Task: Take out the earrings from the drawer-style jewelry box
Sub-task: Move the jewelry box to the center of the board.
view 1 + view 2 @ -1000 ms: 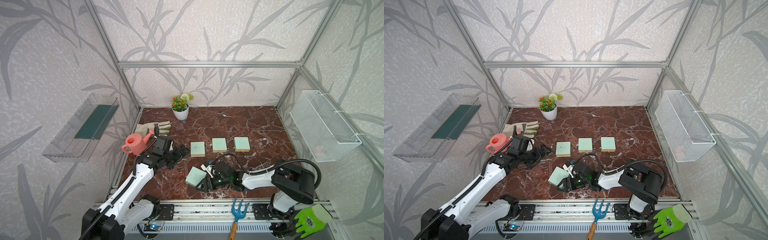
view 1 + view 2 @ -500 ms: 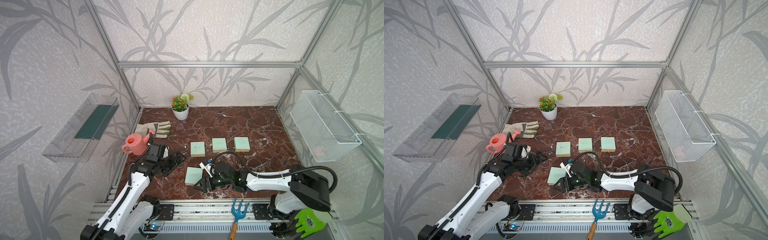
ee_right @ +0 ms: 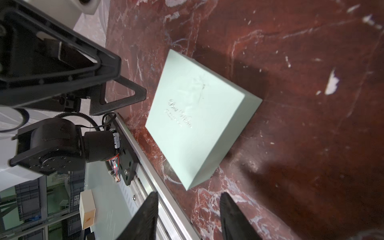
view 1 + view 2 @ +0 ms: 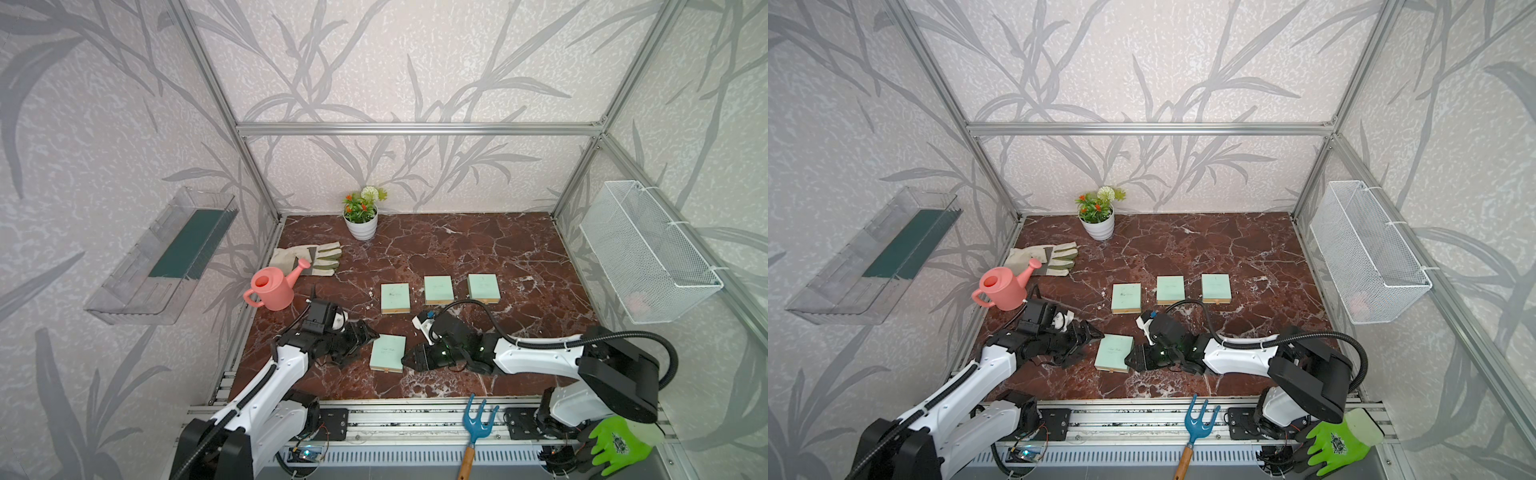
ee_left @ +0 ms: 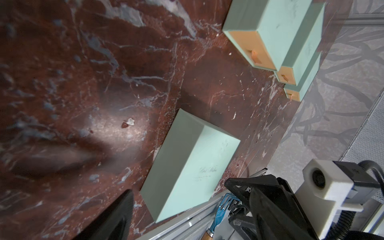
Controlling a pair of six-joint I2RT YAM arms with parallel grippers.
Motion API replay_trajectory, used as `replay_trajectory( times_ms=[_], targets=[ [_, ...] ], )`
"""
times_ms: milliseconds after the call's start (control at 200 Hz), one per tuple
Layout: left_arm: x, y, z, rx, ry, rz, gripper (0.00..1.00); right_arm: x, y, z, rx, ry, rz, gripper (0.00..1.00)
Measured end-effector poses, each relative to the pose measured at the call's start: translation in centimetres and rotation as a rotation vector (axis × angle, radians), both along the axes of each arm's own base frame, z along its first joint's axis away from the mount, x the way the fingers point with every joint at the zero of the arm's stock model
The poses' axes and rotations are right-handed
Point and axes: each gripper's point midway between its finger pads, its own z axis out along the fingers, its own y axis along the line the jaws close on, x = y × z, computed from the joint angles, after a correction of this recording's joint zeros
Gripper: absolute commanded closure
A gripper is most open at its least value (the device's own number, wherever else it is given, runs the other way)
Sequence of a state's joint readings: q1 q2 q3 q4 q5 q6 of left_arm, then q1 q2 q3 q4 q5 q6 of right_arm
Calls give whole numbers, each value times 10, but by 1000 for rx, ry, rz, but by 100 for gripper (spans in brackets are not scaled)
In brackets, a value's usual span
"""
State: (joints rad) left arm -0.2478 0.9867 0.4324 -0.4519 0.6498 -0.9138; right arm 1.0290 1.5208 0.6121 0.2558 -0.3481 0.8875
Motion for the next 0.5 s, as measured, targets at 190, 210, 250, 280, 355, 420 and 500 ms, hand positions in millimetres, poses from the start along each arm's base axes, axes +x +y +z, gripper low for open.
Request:
replay_trajectory(
  times_ms=[190,210,250,280,355,420,500],
  targets=[
    [4,-4,-7,0,20,0,38,3,6,-12,-16,28,-12,58],
    [5,-4,-8,-2,23,3,39,3,7,-13,-16,29,-12,59],
    [6,-5,-9,-3,23,3,42,5,10,-13,-12,31,-12,60],
    [6,-6,-10,-2,28,5,43,6,13,-12,-7,33,-11,62],
    [7,-5,-14,7,40,14,44,10,23,-10,7,38,-5,65],
    [7,-4,-16,19,49,27,44,13,32,-8,20,38,1,66],
    [8,2,-20,52,53,50,45,18,40,-6,28,39,3,68]
  ],
)
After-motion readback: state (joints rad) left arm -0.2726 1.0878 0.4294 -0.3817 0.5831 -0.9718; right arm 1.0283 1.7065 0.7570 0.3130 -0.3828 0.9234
